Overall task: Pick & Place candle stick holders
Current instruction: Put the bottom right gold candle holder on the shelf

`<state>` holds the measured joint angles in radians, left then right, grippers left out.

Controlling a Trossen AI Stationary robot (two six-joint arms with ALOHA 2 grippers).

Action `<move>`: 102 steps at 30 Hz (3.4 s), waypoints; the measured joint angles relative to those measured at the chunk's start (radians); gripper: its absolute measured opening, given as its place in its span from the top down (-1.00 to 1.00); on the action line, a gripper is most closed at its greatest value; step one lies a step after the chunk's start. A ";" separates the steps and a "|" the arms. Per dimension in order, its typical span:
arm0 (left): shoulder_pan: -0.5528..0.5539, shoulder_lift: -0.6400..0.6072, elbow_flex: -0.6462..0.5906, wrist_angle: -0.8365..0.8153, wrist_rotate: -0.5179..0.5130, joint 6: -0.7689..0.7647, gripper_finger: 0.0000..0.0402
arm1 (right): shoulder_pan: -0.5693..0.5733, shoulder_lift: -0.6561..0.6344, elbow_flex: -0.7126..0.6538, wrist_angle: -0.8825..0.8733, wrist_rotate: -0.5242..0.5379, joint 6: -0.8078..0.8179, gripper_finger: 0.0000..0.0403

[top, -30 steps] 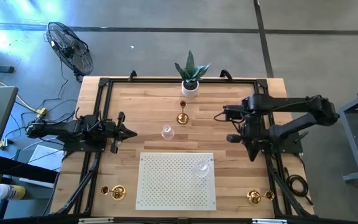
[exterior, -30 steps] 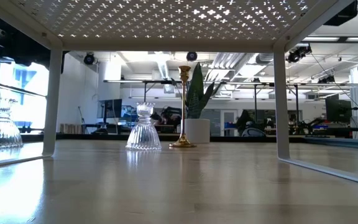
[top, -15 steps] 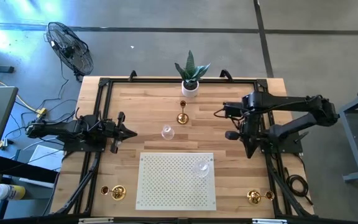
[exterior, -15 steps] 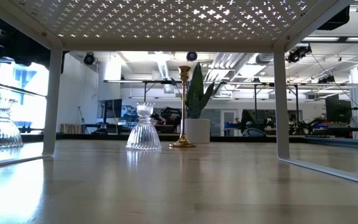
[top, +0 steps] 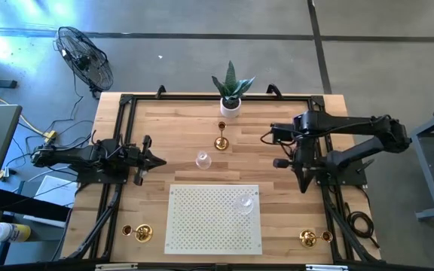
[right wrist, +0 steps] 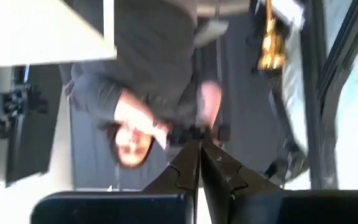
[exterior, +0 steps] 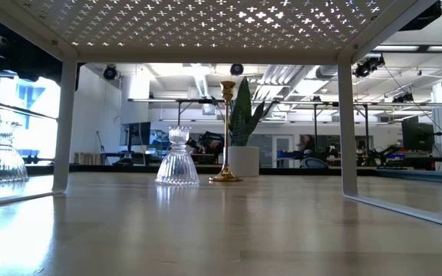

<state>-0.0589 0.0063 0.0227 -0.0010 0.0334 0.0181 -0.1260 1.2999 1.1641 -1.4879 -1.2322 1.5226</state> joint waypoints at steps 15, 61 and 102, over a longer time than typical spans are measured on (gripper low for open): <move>0.000 0.000 0.000 0.000 0.000 0.000 0.99 | 0.011 0.000 0.000 -0.003 0.071 -0.073 0.41; 0.000 0.000 0.000 0.000 0.000 0.000 0.99 | 0.061 0.002 -0.262 0.084 0.032 -0.168 0.35; 0.000 0.000 0.000 0.000 0.000 0.000 0.99 | 0.311 0.000 -0.456 0.577 -0.079 0.304 0.37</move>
<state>-0.0589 0.0064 0.0229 -0.0010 0.0334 0.0181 0.1846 1.2995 0.7082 -0.9106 -1.3109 1.8266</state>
